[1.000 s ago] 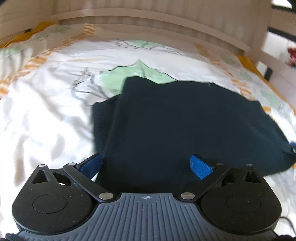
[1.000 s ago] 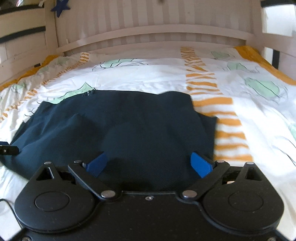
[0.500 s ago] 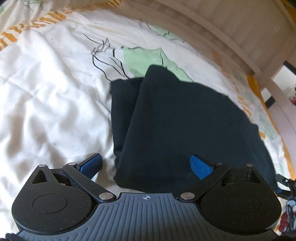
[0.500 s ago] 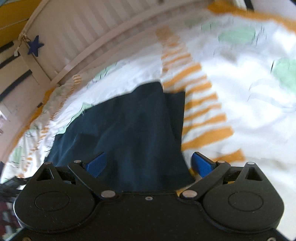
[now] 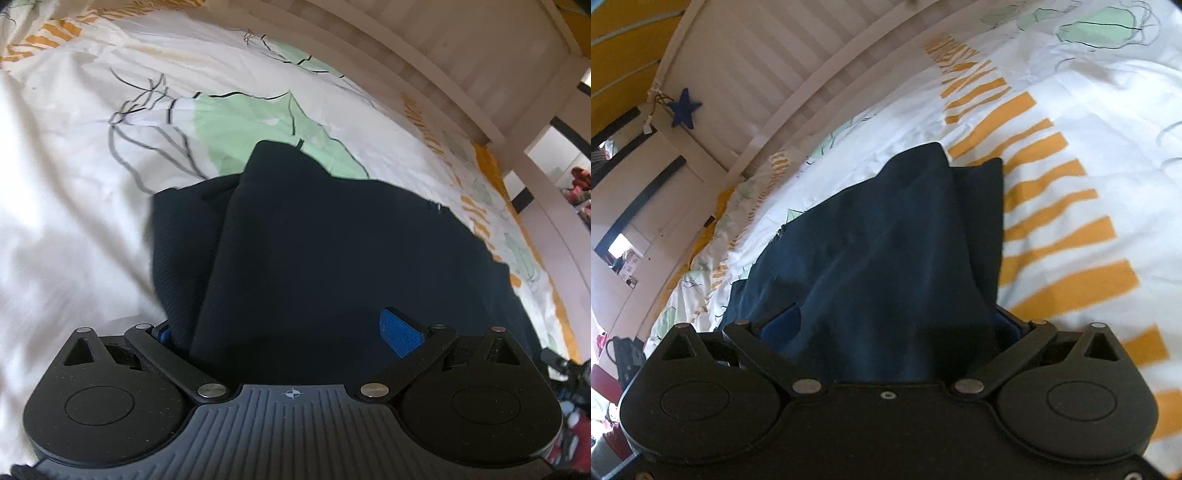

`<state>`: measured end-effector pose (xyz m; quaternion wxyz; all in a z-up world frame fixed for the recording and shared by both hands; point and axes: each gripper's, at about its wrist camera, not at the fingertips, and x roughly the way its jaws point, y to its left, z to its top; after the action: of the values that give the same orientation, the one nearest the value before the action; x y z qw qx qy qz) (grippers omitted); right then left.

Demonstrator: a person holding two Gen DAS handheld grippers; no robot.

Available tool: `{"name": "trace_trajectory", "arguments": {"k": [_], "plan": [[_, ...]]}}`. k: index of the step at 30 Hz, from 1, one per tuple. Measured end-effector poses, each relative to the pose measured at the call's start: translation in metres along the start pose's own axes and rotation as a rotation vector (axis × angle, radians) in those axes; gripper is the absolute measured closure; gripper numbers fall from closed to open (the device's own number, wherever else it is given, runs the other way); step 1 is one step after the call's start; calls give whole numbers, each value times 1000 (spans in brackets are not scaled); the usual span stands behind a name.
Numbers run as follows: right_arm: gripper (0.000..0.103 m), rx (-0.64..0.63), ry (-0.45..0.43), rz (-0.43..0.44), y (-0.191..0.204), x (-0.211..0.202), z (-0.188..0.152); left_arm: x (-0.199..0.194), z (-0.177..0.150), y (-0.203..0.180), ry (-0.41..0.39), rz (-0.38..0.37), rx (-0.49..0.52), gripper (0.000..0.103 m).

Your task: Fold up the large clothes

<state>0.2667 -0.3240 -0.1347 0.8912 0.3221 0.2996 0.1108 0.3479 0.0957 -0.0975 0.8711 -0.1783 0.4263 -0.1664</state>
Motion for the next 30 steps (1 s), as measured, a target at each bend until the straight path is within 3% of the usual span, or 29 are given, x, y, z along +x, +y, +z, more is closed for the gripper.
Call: {"name": "trace_trajectory", "arguments": {"k": [5, 7, 8, 9, 11, 12, 15, 20, 25, 30], "plan": [[0, 13, -5, 29, -2, 4, 4, 5, 5, -6, 17, -17, -5, 1], [8, 9, -4, 20, -1, 2, 3, -2, 2, -6, 17, -57, -19, 7], [37, 2, -1, -7, 0, 1, 2, -6, 1, -6, 6, -57, -29, 23], [65, 3, 10, -58, 0, 1, 3, -9, 0, -4, -4, -32, -40, 49], [71, 44, 23, -42, -3, -1, 4, -16, 0, 0, -13, 43, -67, 81], [72, 44, 21, -45, 0, -2, 4, -19, 0, 6, -17, 19, -102, 85], [76, 28, 20, -76, 16, -9, 8, -37, 0, 18, -55, -66, -205, 87], [79, 45, -13, -49, 37, -41, 17, -73, -1, -2, -95, -125, -191, 88], [80, 26, 23, -70, 60, -79, 12, -109, -19, -14, -68, -171, -196, 88], [79, 27, 106, -101, 66, -125, -17, -146, -58, -9, 1, -201, -189, 88]]}}
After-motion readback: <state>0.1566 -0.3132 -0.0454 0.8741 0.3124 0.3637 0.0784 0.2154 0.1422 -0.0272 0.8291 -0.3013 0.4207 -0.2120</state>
